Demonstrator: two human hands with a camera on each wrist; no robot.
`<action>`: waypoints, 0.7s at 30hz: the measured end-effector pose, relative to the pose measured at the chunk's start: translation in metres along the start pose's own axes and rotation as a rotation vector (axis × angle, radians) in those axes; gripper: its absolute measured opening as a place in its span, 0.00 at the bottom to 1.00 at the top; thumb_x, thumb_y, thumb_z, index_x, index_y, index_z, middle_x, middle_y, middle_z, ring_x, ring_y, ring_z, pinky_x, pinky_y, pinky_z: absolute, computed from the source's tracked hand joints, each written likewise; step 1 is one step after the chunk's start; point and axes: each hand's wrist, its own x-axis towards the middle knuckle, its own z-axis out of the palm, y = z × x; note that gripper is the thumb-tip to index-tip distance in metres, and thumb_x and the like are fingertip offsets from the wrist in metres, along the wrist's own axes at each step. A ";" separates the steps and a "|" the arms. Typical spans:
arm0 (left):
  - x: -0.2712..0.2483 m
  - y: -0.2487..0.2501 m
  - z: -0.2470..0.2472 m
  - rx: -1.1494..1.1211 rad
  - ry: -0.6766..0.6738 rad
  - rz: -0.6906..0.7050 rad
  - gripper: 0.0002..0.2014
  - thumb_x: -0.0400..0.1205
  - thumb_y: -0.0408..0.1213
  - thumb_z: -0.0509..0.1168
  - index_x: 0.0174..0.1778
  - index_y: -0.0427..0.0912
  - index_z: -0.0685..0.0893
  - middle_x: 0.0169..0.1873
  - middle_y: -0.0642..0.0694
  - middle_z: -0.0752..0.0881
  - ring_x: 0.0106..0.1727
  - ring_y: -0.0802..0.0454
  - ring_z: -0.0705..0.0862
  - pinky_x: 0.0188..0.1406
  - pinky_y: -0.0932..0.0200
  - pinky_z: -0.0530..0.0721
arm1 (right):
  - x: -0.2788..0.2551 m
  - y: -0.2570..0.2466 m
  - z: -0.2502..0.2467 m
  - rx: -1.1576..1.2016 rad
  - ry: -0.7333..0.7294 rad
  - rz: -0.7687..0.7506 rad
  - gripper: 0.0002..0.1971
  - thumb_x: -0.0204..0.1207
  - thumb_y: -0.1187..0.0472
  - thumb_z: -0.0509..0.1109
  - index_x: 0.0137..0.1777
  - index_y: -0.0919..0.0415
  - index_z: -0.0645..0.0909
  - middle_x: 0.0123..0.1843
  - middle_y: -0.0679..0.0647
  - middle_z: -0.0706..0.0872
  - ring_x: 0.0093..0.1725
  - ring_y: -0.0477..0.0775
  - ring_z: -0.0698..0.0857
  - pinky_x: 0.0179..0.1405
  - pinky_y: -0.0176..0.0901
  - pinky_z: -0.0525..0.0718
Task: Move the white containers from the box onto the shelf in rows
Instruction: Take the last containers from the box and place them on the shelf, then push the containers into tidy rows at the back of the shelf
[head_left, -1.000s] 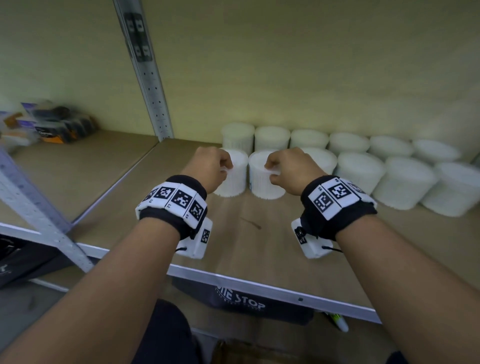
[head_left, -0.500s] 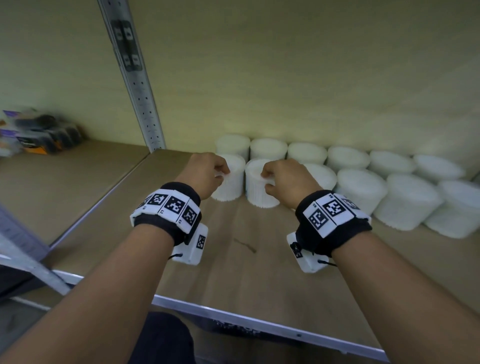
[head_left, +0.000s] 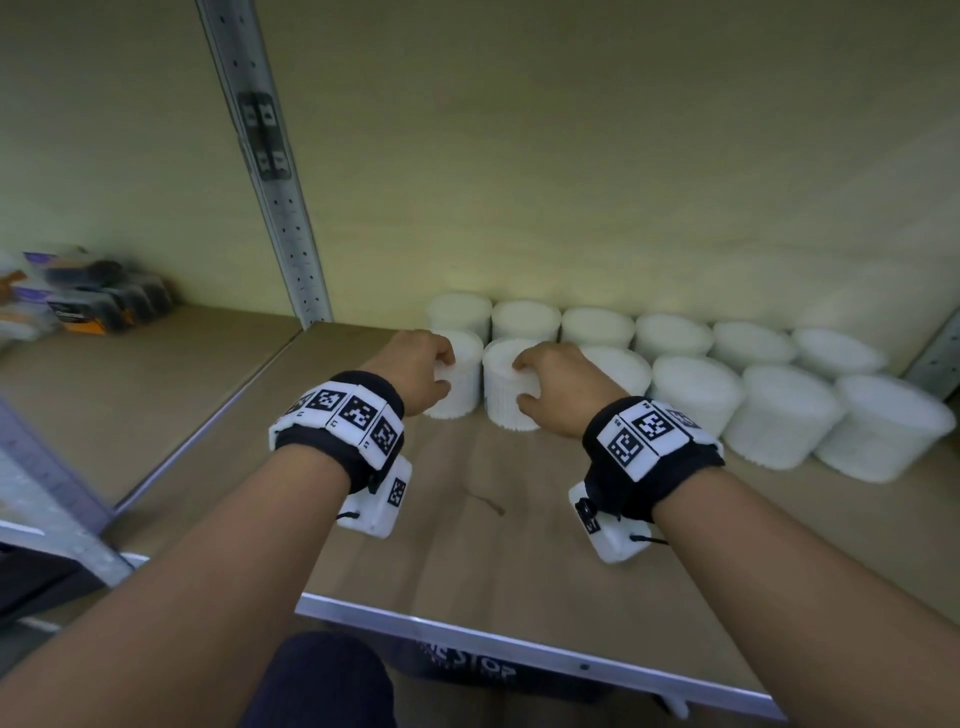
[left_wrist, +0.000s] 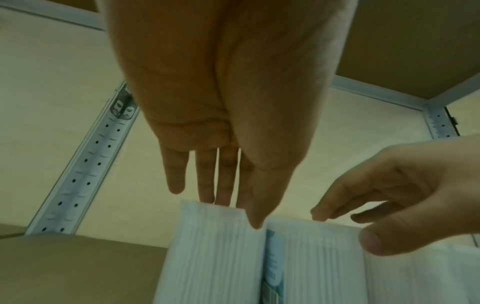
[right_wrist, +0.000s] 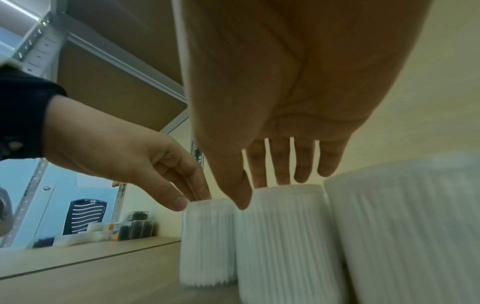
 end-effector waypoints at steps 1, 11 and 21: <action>0.000 0.003 -0.001 0.003 -0.016 -0.013 0.22 0.81 0.38 0.66 0.71 0.40 0.76 0.69 0.41 0.78 0.68 0.45 0.77 0.64 0.57 0.75 | -0.002 0.001 -0.003 -0.010 0.009 -0.003 0.26 0.78 0.58 0.66 0.77 0.58 0.71 0.77 0.57 0.71 0.76 0.58 0.69 0.74 0.52 0.73; 0.007 0.077 -0.006 -0.096 0.047 0.098 0.25 0.81 0.43 0.65 0.73 0.41 0.72 0.69 0.42 0.76 0.70 0.46 0.75 0.65 0.58 0.73 | -0.033 0.059 -0.060 -0.018 0.140 0.162 0.21 0.78 0.54 0.66 0.71 0.55 0.76 0.69 0.55 0.77 0.70 0.59 0.73 0.67 0.54 0.77; 0.036 0.198 0.016 -0.182 0.027 0.293 0.23 0.81 0.46 0.64 0.71 0.43 0.74 0.67 0.45 0.76 0.68 0.48 0.75 0.65 0.58 0.73 | -0.089 0.166 -0.109 0.016 0.171 0.420 0.20 0.78 0.51 0.67 0.69 0.54 0.77 0.70 0.55 0.78 0.71 0.57 0.75 0.71 0.55 0.76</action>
